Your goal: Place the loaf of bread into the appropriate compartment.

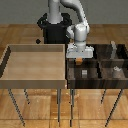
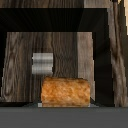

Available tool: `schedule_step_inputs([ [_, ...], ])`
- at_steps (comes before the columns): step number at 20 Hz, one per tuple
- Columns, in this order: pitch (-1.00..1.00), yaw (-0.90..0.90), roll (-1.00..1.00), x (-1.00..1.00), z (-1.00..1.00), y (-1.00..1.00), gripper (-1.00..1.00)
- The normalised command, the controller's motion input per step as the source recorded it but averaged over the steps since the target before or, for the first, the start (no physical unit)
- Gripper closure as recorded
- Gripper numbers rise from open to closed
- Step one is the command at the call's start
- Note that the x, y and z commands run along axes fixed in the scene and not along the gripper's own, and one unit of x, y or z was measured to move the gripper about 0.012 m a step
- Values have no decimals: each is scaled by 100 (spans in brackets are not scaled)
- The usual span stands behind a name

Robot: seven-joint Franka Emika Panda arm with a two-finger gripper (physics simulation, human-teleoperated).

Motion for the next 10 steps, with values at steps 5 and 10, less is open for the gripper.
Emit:
schedule_step_inputs([
  [5, 0, 0, 0, 40, 0, 0, -100],
  [10, 0, 0, 0, 0, 0, 0, -100],
])
